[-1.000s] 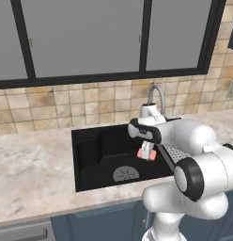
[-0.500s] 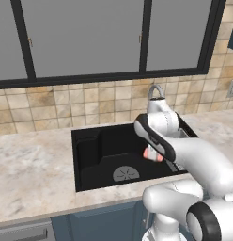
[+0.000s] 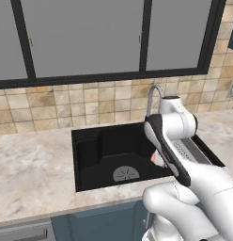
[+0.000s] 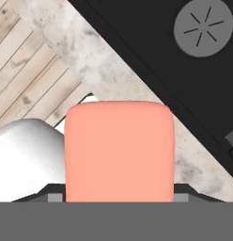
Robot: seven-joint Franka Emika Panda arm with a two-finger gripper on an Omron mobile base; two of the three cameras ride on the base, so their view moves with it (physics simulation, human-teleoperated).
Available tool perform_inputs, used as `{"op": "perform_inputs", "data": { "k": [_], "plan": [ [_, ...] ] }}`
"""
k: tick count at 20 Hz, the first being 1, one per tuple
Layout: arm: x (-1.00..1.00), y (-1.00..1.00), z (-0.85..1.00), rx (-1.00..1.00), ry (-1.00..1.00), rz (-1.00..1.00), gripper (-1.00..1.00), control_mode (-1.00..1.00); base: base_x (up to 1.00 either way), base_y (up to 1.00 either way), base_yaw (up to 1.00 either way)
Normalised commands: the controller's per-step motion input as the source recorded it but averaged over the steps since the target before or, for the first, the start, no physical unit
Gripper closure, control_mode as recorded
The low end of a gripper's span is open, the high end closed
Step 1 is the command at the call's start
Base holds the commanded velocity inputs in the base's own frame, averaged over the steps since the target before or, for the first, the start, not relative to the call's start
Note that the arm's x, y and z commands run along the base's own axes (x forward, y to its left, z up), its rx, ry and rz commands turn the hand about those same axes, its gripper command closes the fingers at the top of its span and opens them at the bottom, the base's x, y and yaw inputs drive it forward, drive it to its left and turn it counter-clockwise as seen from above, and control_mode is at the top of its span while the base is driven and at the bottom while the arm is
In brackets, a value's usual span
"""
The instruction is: Pick up the bar soap and soap dispenser from the sink, and place them back in the cabinet, and close the cabinet doors.
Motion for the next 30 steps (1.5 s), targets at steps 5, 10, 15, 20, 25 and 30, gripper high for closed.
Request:
{"op": "perform_inputs", "data": {
  "k": [5, 10, 15, 20, 25, 30],
  "plan": [
    [-0.46, 0.00, 0.42, 0.00, 0.00, -0.14, 1.00, -1.00, 0.00, 0.00, 0.00],
    [-0.12, 0.00, 0.49, 0.00, 0.00, -0.19, 1.00, -1.00, 0.00, 0.00, 0.00],
    [-0.06, 0.00, 0.51, 0.00, 0.00, -0.21, 1.00, -1.00, 0.00, 0.00, 0.00],
    [-0.29, 0.00, 0.38, 0.00, 0.00, -0.20, 1.00, -1.00, 0.00, 0.00, 0.00],
    [-0.33, 0.00, 0.30, 0.00, 0.00, -0.20, 1.00, -1.00, 0.00, 0.00, 0.00],
    [-0.27, -0.01, 0.19, 0.00, 0.00, -0.15, 1.00, -1.00, 0.00, 0.00, 0.00]
  ]
}}
